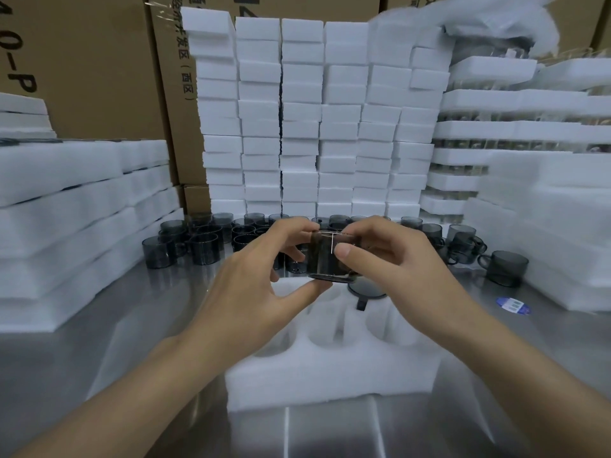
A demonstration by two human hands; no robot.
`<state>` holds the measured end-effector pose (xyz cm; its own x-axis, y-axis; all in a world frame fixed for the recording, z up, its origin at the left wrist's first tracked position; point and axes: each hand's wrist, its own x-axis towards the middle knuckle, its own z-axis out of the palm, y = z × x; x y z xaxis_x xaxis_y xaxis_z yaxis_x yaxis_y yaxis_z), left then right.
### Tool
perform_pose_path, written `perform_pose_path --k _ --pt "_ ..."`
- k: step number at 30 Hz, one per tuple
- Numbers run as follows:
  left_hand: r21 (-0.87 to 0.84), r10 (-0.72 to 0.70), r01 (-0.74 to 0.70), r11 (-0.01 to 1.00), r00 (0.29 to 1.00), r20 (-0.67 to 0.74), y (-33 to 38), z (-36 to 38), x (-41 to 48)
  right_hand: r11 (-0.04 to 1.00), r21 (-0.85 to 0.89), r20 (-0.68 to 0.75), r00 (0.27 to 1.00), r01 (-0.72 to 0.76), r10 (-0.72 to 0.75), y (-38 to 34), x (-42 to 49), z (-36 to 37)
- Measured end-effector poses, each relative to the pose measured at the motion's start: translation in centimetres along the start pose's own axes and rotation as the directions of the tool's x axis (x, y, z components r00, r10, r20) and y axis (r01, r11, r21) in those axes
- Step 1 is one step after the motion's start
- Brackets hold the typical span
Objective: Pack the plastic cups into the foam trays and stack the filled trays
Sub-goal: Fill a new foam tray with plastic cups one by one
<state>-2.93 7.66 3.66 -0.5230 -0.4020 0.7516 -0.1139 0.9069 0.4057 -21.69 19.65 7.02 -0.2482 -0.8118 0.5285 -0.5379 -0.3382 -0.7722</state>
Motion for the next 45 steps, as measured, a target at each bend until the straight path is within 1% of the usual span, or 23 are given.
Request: perform_pose_path --k 3,8,11,13,15,20,24,29,32,35,37,41,45 --pt "0.027 -0.032 0.031 0.999 0.999 0.021 -0.2 0.0 -0.1 1.0 0.004 -0.012 1.0 -0.023 0.023 0.3 0.1 -0.2" --pt "0.079 -0.176 0.17 0.982 0.981 0.078 -1.1 0.0 -0.2 0.994 -0.031 -0.113 0.988 -0.106 0.102 1.5 0.6 -0.7" --pt "0.174 -0.299 0.27 0.947 0.939 0.171 -1.8 0.2 -0.3 0.986 -0.055 -0.115 0.982 -0.156 0.148 1.7 0.7 -0.9" --pt "0.2 -0.38 0.339 0.919 0.897 0.226 -2.3 0.4 -0.3 0.98 -0.081 -0.105 0.979 -0.182 0.173 1.6 0.7 -1.1" --pt "0.204 -0.418 0.375 0.904 0.876 0.241 -2.6 0.4 -0.3 0.976 -0.086 -0.106 0.976 -0.201 0.192 1.5 0.8 -1.3" --pt "0.235 -0.4 0.348 0.908 0.886 0.236 -2.8 0.4 -0.2 0.974 -0.083 -0.137 0.97 -0.213 0.2 1.6 0.9 -1.5" --pt "0.235 -0.4 0.347 0.908 0.884 0.241 -2.6 0.4 -0.2 0.968 -0.121 -0.137 0.97 -0.219 0.202 1.9 0.8 -1.3" --pt "0.23 -0.39 0.339 0.912 0.89 0.236 -2.1 0.3 -0.1 0.977 -0.123 -0.105 0.981 -0.176 0.164 2.0 0.5 -0.6" --pt "0.228 -0.394 0.344 0.911 0.889 0.235 -1.9 0.1 0.0 0.975 -0.157 -0.097 0.985 -0.16 0.146 1.9 0.4 -0.4" --pt "0.212 -0.429 0.385 0.898 0.872 0.235 -1.6 -0.3 0.4 0.967 -0.218 -0.074 0.99 -0.131 0.118 1.7 0.2 -0.3" --pt "0.206 -0.441 0.398 0.894 0.862 0.249 -1.2 -0.7 0.7 0.965 -0.228 -0.062 0.991 -0.129 0.118 1.6 0.1 -0.2" --pt "0.206 -0.429 0.385 0.9 0.866 0.259 -0.7 -0.7 0.9 0.965 -0.24 -0.022 0.994 -0.108 0.105 1.4 -0.1 0.1" --pt "0.241 -0.412 0.355 0.903 0.875 0.256 -0.5 -0.3 0.6 0.963 -0.262 0.046 0.996 -0.063 0.078 1.2 -0.4 0.4"
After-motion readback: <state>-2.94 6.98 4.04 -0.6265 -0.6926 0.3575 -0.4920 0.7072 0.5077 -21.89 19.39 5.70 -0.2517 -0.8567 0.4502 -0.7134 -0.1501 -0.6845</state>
